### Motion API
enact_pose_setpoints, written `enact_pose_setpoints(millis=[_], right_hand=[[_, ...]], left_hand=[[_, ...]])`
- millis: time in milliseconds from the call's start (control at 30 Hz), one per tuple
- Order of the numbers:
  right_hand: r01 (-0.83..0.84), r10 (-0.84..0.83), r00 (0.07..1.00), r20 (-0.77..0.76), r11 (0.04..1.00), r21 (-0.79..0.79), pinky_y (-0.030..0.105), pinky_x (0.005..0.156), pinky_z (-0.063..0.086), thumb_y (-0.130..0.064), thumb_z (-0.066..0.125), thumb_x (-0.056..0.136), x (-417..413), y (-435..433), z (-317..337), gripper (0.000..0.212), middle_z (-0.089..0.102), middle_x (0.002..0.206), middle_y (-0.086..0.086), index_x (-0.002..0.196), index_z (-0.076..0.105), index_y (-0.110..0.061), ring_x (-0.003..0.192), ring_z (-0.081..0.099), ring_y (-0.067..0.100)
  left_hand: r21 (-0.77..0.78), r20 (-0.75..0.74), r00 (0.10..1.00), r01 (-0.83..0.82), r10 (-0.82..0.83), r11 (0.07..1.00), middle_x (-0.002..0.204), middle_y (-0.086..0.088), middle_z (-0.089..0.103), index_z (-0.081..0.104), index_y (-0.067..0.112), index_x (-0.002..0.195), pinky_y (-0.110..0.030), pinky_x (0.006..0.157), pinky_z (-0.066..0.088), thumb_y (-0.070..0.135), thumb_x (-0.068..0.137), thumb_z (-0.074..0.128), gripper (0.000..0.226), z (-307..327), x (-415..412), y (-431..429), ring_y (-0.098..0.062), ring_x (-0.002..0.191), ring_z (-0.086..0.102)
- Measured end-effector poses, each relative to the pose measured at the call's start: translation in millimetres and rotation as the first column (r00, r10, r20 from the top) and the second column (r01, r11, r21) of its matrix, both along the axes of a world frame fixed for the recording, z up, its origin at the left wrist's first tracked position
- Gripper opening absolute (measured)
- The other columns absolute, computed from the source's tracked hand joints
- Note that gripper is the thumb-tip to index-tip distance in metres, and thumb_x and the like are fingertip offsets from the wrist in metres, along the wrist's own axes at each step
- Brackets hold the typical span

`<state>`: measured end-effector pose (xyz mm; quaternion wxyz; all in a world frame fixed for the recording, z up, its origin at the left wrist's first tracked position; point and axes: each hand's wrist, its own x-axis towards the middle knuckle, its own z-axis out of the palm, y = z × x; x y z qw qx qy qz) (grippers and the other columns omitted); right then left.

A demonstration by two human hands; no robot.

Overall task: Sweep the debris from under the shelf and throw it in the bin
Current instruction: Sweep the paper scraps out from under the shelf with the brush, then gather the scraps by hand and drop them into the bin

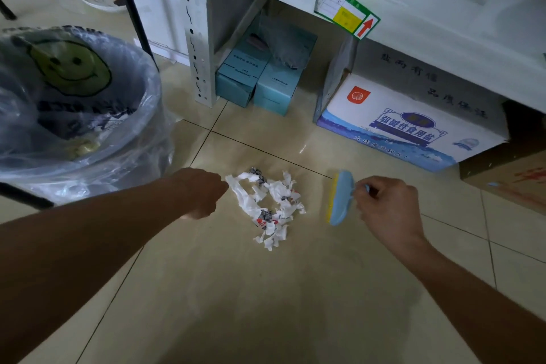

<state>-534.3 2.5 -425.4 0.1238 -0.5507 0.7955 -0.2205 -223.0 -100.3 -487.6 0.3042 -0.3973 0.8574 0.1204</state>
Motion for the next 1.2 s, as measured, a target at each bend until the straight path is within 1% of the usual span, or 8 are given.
enact_pose_setpoints(millis=[167, 300, 433, 533, 667, 900, 1000, 1200], right_hand=[[0.215, -0.23, 0.958, 0.174, 0.972, 0.097, 0.046, 0.069, 0.061, -0.012, 0.051, 0.087, -35, -20, -15, 0.025, 0.071, 0.056, 0.004, 0.069, 0.068, -0.015, 0.055, 0.071, 0.025], [0.604, -0.638, 0.685, 0.352, 0.768, 0.215, 0.048, 0.07, 0.062, -0.01, 0.053, 0.088, -51, -12, -43, 0.023, 0.07, 0.057, 0.011, 0.072, 0.069, -0.01, 0.054, 0.07, 0.03], [0.686, -0.78, 0.573, 0.253, 0.625, 0.374, 0.052, 0.076, 0.059, -0.008, 0.059, 0.084, -48, 21, -84, 0.016, 0.074, 0.068, 0.016, 0.08, 0.073, -0.002, 0.069, 0.069, 0.033], [0.6, -0.61, 0.785, -0.104, 0.709, 0.371, 0.046, 0.087, 0.053, -0.018, 0.061, 0.086, -31, 58, -105, 0.035, 0.058, 0.116, 0.025, 0.117, 0.063, -0.003, 0.101, 0.06, 0.041], [0.161, -0.159, 0.987, -0.029, 0.96, 0.229, 0.046, 0.09, 0.051, -0.024, 0.076, 0.076, 16, 70, -104, 0.074, 0.041, 0.136, 0.014, 0.139, 0.04, -0.014, 0.122, 0.048, 0.033], [-0.149, 0.122, 0.988, 0.091, 0.887, 0.438, 0.039, 0.098, 0.05, -0.059, 0.084, 0.053, 96, 0, -117, 0.131, 0.019, 0.151, 0.008, 0.15, 0.001, -0.027, 0.132, 0.043, 0.029], [-0.155, 0.117, 0.987, 0.111, 0.876, 0.456, 0.04, 0.099, 0.051, -0.047, 0.088, 0.055, 102, -29, -120, 0.115, 0.023, 0.146, 0.01, 0.145, 0.021, -0.022, 0.129, 0.047, 0.031], [-0.114, 0.055, 0.981, 0.187, 0.942, 0.317, 0.03, 0.087, 0.05, -0.017, 0.074, 0.078, 112, -27, -117, 0.03, 0.059, 0.121, 0.006, 0.107, 0.067, -0.016, 0.105, 0.065, 0.025]], left_hand=[[-0.008, -0.1, 0.993, -0.059, 0.058, 0.998, 0.138, 0.0, 0.045, 0.033, 0.019, 0.146, -0.038, 0.093, 0.052, 0.036, 0.094, 0.054, 0.059, -21, -12, -11, -0.022, 0.122, 0.053], [0.095, -0.212, 0.951, -0.21, 0.226, 0.973, 0.156, -0.006, 0.026, 0.013, 0.016, 0.156, -0.043, 0.105, 0.047, 0.036, 0.085, 0.07, 0.093, -40, -22, -9, -0.028, 0.138, 0.036], [0.126, -0.344, 0.904, -0.225, 0.255, 0.966, 0.16, -0.01, 0.019, 0.007, 0.01, 0.157, -0.04, 0.118, 0.031, 0.032, 0.076, 0.082, 0.113, -46, -32, -15, -0.032, 0.145, 0.024], [0.118, -0.374, 0.9, -0.194, 0.224, 0.974, 0.16, -0.015, 0.019, 0.007, 0.007, 0.157, -0.036, 0.121, 0.018, 0.034, 0.071, 0.084, 0.119, -52, -38, -28, -0.032, 0.147, 0.021], [0.152, -0.336, 0.92, -0.161, 0.204, 0.975, 0.154, -0.011, 0.023, 0.011, 0.012, 0.157, -0.034, 0.118, 0.018, 0.04, 0.068, 0.086, 0.12, -51, -50, -35, -0.031, 0.144, 0.025], [0.175, -0.424, 0.876, -0.171, 0.231, 0.97, 0.141, -0.009, 0.032, 0.031, 0.02, 0.15, -0.037, 0.101, 0.047, 0.025, 0.067, 0.087, 0.1, -60, -66, -13, -0.032, 0.12, 0.05], [0.232, -0.507, 0.808, -0.206, 0.299, 0.95, 0.131, -0.006, 0.041, 0.046, 0.022, 0.139, -0.037, 0.091, 0.053, 0.02, 0.067, 0.087, 0.083, -61, -71, -1, -0.03, 0.106, 0.063], [0.229, -0.542, 0.769, -0.254, 0.339, 0.94, 0.118, -0.008, 0.058, 0.061, 0.016, 0.12, -0.034, 0.086, 0.047, 0.023, 0.089, 0.064, 0.032, -62, -76, 25, -0.029, 0.108, 0.061]])
